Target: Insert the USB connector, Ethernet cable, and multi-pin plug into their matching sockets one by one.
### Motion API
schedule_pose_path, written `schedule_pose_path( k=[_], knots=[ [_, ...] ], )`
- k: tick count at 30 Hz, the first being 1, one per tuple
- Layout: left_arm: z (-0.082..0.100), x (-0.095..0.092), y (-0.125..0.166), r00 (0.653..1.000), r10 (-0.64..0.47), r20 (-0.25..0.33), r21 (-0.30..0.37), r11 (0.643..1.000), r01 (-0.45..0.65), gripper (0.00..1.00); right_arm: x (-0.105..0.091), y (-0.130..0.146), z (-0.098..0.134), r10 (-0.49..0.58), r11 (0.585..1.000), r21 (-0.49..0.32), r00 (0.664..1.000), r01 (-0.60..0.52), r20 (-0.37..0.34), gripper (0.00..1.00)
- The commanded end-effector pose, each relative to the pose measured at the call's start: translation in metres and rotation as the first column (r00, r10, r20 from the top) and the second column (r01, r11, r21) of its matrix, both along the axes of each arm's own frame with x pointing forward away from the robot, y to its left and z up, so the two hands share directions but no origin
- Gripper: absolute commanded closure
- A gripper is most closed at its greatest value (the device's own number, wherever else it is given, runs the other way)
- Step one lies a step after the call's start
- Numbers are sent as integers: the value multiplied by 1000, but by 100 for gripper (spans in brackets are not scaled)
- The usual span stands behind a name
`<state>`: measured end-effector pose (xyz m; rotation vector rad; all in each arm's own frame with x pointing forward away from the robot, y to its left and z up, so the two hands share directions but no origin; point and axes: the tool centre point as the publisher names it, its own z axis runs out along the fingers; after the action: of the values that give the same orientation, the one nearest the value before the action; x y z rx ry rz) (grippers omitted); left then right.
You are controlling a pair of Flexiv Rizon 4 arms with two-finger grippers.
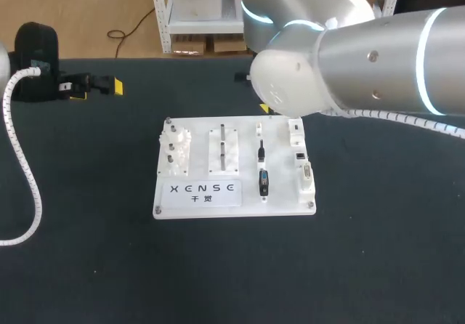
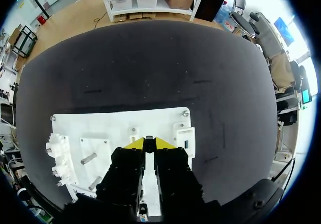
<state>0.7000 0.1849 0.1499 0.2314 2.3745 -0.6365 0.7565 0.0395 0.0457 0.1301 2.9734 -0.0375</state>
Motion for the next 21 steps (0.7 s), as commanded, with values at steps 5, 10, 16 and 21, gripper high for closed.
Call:
schedule_pose_path(
  k=[5, 10, 16, 21],
  knots=[
    [0, 0, 0, 1000, 0, 0, 0, 1000, 0, 0, -13, -29, -6, -21, 1000, -10, 1000, 21, 13, 100],
    [0, 0, 0, 1000, 0, 0, 0, 1000, 0, 0, -16, -39, -5, -27, 1000, -14, 1000, 27, 10, 100],
    [0, 0, 0, 1000, 0, 0, 0, 1000, 0, 0, -18, -45, -8, -32, 999, -17, 999, 32, 6, 100],
    [0, 0, 0, 1000, 0, 0, 0, 1000, 0, 0, -20, -48, -10, -32, 999, -19, 999, 32, -1, 100]
  ],
)
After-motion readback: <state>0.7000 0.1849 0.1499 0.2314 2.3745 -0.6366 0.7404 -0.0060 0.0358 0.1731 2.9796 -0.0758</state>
